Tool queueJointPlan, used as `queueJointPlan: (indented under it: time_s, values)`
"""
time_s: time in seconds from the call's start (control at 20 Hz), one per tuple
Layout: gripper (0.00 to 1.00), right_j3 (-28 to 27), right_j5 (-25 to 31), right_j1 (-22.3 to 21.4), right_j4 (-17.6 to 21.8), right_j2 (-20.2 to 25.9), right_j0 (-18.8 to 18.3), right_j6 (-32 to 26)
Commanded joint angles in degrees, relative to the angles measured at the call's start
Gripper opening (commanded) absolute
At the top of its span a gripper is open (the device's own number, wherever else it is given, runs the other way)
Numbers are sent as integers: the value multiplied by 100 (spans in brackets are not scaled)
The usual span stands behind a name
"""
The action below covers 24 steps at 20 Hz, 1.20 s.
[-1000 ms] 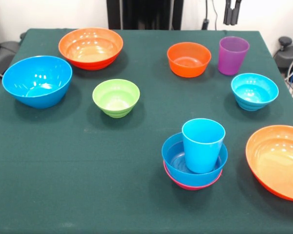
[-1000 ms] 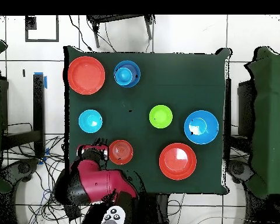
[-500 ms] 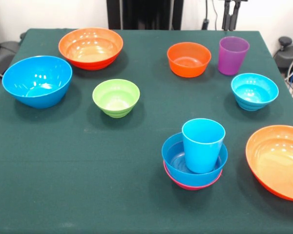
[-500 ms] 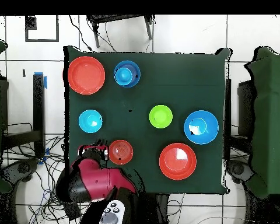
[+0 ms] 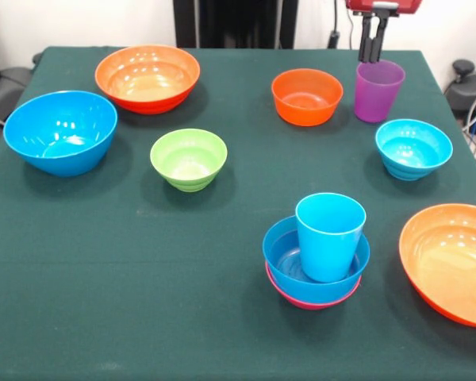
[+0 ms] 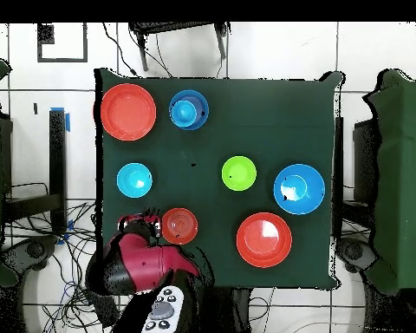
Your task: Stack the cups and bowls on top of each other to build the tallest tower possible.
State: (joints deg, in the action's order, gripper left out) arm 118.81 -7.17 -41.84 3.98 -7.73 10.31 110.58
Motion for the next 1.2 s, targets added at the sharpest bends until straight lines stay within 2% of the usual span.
queueJointPlan:
  time_s: [0.05,1.2]
  values:
    - [0,-302,175,469,-21,468,86,695]
    - [0,-193,212,347,-97,493,199,803]
